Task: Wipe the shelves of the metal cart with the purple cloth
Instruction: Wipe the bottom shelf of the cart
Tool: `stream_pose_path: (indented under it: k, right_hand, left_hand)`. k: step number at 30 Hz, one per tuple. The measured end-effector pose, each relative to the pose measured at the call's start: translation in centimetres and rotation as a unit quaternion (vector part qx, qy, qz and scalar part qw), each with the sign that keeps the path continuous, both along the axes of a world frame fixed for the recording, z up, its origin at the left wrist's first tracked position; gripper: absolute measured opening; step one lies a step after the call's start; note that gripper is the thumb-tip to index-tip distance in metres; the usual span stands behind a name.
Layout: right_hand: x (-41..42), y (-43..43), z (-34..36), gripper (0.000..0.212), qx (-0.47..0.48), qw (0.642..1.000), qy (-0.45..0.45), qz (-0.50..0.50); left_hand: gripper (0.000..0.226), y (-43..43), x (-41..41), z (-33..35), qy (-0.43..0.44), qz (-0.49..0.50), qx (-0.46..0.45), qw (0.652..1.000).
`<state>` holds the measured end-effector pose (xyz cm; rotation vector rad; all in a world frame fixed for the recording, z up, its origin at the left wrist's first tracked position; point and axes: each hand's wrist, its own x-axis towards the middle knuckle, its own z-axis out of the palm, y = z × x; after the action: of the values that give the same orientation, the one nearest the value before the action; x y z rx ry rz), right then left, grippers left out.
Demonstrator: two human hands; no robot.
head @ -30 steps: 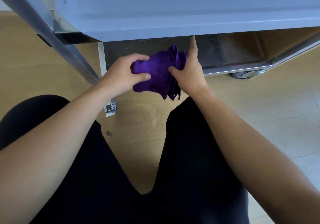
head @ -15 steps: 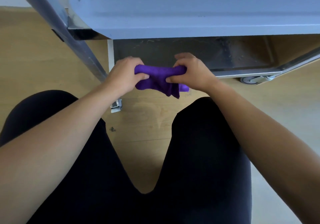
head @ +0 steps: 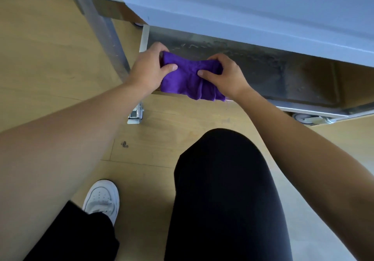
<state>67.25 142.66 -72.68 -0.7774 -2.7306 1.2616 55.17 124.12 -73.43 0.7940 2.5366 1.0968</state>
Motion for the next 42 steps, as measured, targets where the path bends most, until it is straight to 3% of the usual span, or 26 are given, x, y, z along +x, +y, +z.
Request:
stream_pose_path:
  k: [4, 7, 9, 11, 13, 17, 23, 27, 33, 42]
  right_hand:
    - [-1.8, 0.1, -1.9, 0.044, 0.049, 0.998, -0.041, -0.03]
    - [-2.2, 0.0, -3.3, 0.052, 0.206, 0.977, -0.062, -0.008]
    - [-2.1, -0.7, -3.9, 0.051, 0.309, 0.95, -0.034, 0.028]
    - [-1.8, -2.1, -4.4, 0.043, 0.343, 0.936, 0.026, 0.067]
    - [-1.3, -4.1, -5.1, 0.04, 0.344, 0.932, 0.044, 0.102]
    - [-0.8, -7.1, -7.0, 0.048, 0.333, 0.929, -0.045, 0.156]
    - [-4.2, -5.5, -7.4, 0.049, 0.31, 0.939, -0.077, 0.131]
    - [-10.1, -2.7, -7.5, 0.047, 0.282, 0.949, -0.102, 0.097]
    - [-12.6, -1.1, -7.2, 0.036, 0.289, 0.956, -0.01, 0.058]
    - [-5.7, -6.2, -7.5, 0.029, 0.32, 0.931, 0.095, 0.145]
  left_hand:
    - [0.046, 0.7, -0.7, -2.1, 0.006, 0.039, -0.003, 0.999]
    - [0.044, 0.5, -0.8, -3.4, 0.041, 0.018, -0.023, 0.999]
    - [0.038, -0.2, -0.4, -4.2, 0.075, 0.011, -0.028, 0.997]
    - [0.032, -1.2, 0.2, -5.3, 0.11, 0.011, -0.027, 0.993]
    - [0.029, -1.9, 0.8, -6.2, 0.152, 0.005, -0.009, 0.988]
    - [0.029, -2.3, 1.4, -7.3, 0.197, -0.002, 0.002, 0.98]
    - [0.038, -1.9, 2.6, -8.2, 0.185, 0.026, 0.014, 0.982]
    - [0.035, -2.0, 3.0, -9.3, 0.198, -0.01, -0.004, 0.98]
    - [0.034, -1.9, 2.6, -9.0, 0.191, 0.016, 0.022, 0.981]
    - [0.052, -2.3, 2.2, -8.4, 0.133, 0.056, 0.035, 0.989]
